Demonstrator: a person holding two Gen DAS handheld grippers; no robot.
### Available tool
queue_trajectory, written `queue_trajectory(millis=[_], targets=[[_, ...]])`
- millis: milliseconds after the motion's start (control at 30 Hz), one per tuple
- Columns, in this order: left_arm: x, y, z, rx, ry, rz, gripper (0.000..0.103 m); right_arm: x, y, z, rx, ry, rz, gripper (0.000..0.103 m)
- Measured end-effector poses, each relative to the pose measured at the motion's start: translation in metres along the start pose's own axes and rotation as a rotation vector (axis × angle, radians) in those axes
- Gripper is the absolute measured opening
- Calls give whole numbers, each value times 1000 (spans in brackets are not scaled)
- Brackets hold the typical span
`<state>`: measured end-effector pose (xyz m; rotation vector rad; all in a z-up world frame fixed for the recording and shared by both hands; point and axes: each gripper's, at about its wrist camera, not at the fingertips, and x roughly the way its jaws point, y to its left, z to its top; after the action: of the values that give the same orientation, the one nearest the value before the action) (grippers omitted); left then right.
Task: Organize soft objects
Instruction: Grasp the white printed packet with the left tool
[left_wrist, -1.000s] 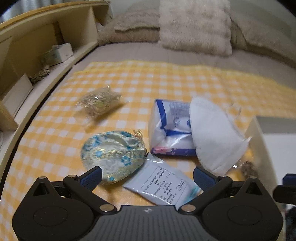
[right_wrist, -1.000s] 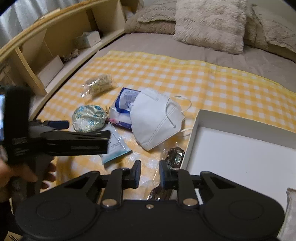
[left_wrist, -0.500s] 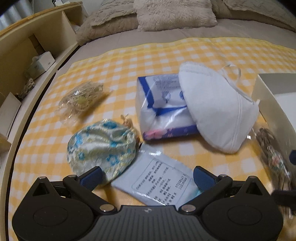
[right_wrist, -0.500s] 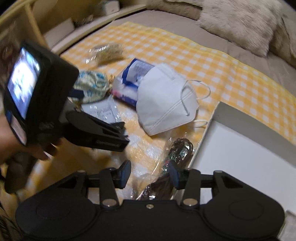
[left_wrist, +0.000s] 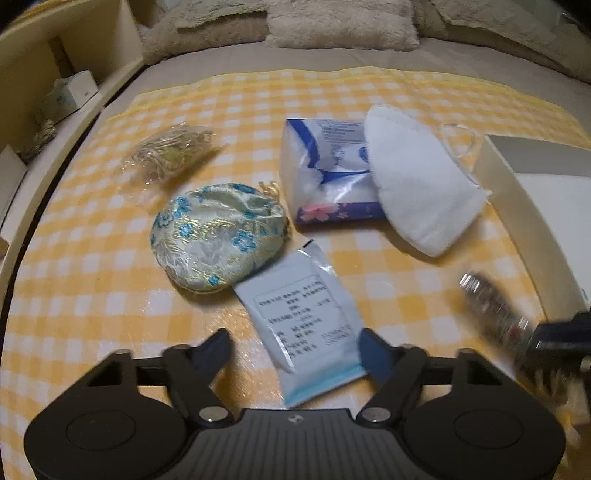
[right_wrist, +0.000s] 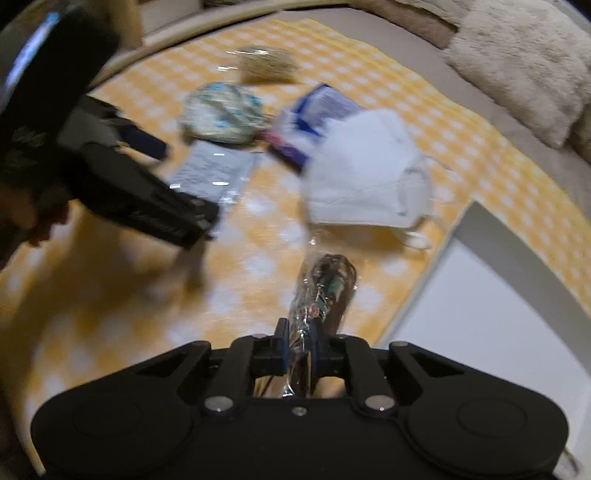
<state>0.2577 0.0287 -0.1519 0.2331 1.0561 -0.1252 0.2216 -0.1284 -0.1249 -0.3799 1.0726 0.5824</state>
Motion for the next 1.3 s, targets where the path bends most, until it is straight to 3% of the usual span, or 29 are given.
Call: queue_trajectory(millis=[67, 200, 433, 500, 567, 633, 733, 900, 1033, 1133, 1300], targets=[[-4, -1, -2, 13, 0, -21, 57, -7, 12, -5, -39, -6, 44, 11], [-8, 0, -7, 30, 7, -51, 53, -14, 31, -15, -81, 1, 107, 11], [-20, 13, -21, 81, 59, -104, 48, -23, 28, -24, 26, 17, 185, 12], [-20, 15, -24, 57, 54, -105, 54, -20, 23, -24, 71, 28, 188, 19], [-20, 16, -22, 5, 47, -110, 79, -16, 18, -25, 122, 37, 185, 29], [-19, 15, -18, -49, 38, -111, 89, -11, 13, -25, 165, 51, 191, 30], [-16, 11, -11, -113, 24, -90, 94, -6, 13, -26, 173, 65, 180, 32], [0, 5, 0, -207, 40, -38, 95, 2, 14, -25, 163, 87, 184, 33], [9, -1, 3, -162, 62, 8, 88, 4, 13, -23, 161, 81, 184, 25], [6, 1, 5, -178, 64, 22, 62, 1, 9, -24, 177, 61, 183, 19], [-2, 7, 4, -178, 55, -15, 54, -9, 1, -24, 217, 23, 166, 16]])
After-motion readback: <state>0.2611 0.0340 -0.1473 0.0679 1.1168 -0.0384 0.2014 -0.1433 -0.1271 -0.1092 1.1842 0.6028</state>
